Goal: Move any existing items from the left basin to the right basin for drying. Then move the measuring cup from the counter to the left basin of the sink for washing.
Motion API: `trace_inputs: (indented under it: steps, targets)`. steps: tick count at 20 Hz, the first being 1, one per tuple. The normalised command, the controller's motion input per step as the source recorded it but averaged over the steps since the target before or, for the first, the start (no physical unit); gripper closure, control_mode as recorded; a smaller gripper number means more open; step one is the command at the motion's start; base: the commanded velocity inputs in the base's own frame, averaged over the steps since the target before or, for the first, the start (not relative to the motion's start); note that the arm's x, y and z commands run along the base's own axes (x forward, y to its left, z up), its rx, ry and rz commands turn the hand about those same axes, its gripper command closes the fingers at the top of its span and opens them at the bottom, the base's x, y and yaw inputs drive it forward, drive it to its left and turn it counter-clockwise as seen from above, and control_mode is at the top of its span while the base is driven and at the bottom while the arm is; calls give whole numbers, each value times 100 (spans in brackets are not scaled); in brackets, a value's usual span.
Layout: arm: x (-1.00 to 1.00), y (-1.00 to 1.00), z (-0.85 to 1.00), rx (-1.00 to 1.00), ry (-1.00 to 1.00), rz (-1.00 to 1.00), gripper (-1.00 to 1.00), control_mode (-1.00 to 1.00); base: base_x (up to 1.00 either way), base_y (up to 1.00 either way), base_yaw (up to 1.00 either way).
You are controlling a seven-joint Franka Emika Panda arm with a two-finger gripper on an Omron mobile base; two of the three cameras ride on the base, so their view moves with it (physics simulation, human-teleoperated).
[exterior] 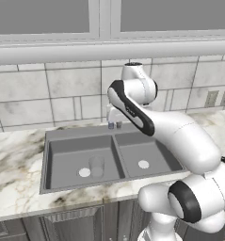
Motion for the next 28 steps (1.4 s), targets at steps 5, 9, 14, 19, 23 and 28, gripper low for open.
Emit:
trace_inputs:
  steps: [5,9,14,19,23,28]
  targets:
    - [-2,6,-22,0,0,-3,-100,-100,0,0,0]
    - [-2,5,-16,0,-1,-2,-100,-100,0,0,0]
    - [-2,10,-12,0,-1,-3,-100,-100,0,0,0]
    - [-3,16,-12,0,-3,-5,-100,-100,0,0,0]
    - [-1,11,-14,0,-1,-6,-100,-100,0,0,0]
    - [0,9,-21,0,0,-5,-100,-100,0,0,0]
